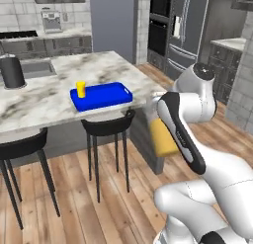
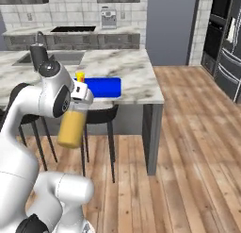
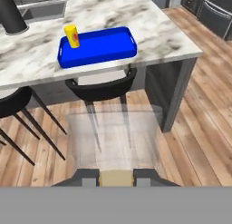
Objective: There is a tray on the dining counter. Grab the cup, mug, and pitcher and place them on the tray. The pitcher may be placed next to the tray if it cannot fit the tray.
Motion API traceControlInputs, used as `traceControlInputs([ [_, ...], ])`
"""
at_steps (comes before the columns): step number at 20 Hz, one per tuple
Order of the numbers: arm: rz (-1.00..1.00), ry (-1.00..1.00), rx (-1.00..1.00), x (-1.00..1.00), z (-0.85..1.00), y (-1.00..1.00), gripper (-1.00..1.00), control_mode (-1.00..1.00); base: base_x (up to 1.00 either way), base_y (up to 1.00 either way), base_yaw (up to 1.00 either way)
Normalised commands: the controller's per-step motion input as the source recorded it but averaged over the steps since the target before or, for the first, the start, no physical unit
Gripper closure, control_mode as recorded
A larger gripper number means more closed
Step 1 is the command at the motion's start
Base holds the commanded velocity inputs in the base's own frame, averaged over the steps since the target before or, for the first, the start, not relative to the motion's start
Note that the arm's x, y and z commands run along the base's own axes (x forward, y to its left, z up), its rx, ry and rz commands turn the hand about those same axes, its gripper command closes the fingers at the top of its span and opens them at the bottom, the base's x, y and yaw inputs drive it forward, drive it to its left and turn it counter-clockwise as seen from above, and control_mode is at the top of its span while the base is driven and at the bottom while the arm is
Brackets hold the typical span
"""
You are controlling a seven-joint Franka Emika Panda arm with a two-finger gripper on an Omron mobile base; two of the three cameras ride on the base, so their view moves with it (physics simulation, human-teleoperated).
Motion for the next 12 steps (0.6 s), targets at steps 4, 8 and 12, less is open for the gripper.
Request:
traceControlInputs([
  [4,0.0,0.0,0.0,0.0,0.0,0.0,1.0,1.0,0.16,-0.28,0.41],
  [8,0.0,0.0,0.0,0.0,0.0,0.0,1.0,1.0,0.21,-0.09,0.22],
  [12,0.0,0.0,0.0,0.0,0.0,0.0,1.0,1.0,0.43,-0.01,0.01],
])
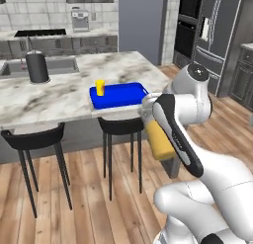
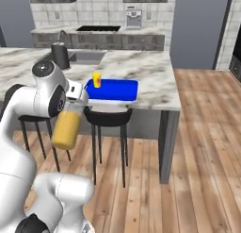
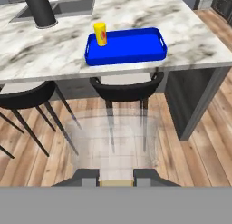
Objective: There is a tray on the dining counter. Grab the cup, mug, and pitcher and place them on the tray. The pitcher may be placed next to the tray if it cannot fit the tray.
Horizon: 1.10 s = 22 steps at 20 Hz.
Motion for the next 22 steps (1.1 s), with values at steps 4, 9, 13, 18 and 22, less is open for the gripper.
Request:
traceControlInputs([
  [4,0.0,0.0,0.0,0.0,0.0,0.0,1.0,1.0,0.6,0.0,-0.03],
  [9,0.0,0.0,0.0,0.0,0.0,0.0,1.0,1.0,0.64,0.0,-0.03],
  [13,0.0,0.0,0.0,0.0,0.0,0.0,1.0,1.0,0.63,0.0,-0.03],
  [18,0.0,0.0,0.0,0.0,0.0,0.0,1.0,1.0,0.63,-0.03,-0.04],
  [22,0.0,0.0,0.0,0.0,0.0,0.0,1.0,1.0,0.64,-0.21,-0.01],
])
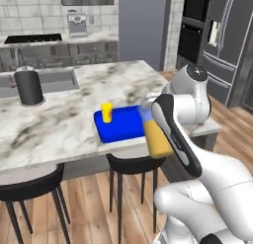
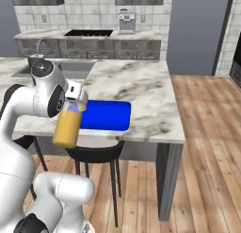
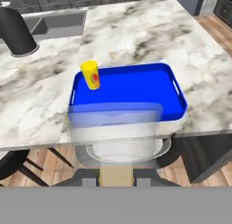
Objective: There is a tray on the dining counter. Grab the cup, mug, and pitcher and place them on the tray. The pitcher may be placed next to the tray if it cannot fit the tray.
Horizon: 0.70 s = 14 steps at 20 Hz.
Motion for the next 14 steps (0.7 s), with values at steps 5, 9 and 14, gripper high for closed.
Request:
traceControlInputs([
  [5,0.0,0.0,0.0,0.0,0.0,0.0,1.0,1.0,0.58,-0.3,0.0],
  [9,0.0,0.0,0.0,0.0,0.0,0.0,1.0,1.0,0.56,-0.32,0.0],
  [14,0.0,0.0,0.0,0.0,0.0,0.0,1.0,1.0,0.52,-0.31,0.0],
])
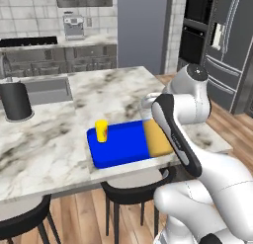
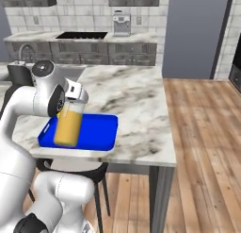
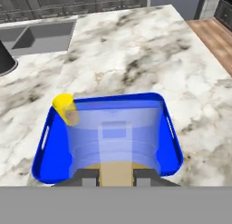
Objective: There is a tray on the dining counter. Grab the cup, mug, and pitcher and place them on the tray. The pitcher may be placed next to the tray if it cannot fit the tray.
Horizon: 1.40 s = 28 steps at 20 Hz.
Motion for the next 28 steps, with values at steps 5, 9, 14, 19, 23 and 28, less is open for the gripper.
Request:
traceControlInputs([
  [5,0.0,0.0,0.0,0.0,0.0,0.0,1.0,1.0,0.5,-0.2,0.0],
  [9,0.0,0.0,0.0,0.0,0.0,0.0,1.0,1.0,0.48,-0.13,0.0],
  [14,0.0,0.0,0.0,0.0,0.0,0.0,1.0,1.0,0.49,-0.14,0.0],
  [19,0.0,0.0,0.0,0.0,0.0,0.0,1.0,1.0,0.54,-0.07,0.0],
  [23,0.0,0.0,0.0,0.0,0.0,0.0,1.0,1.0,0.53,-0.01,0.0],
  [28,0.0,0.0,0.0,0.33,0.0,0.0,1.0,-1.0,0.12,0.0,0.0],
])
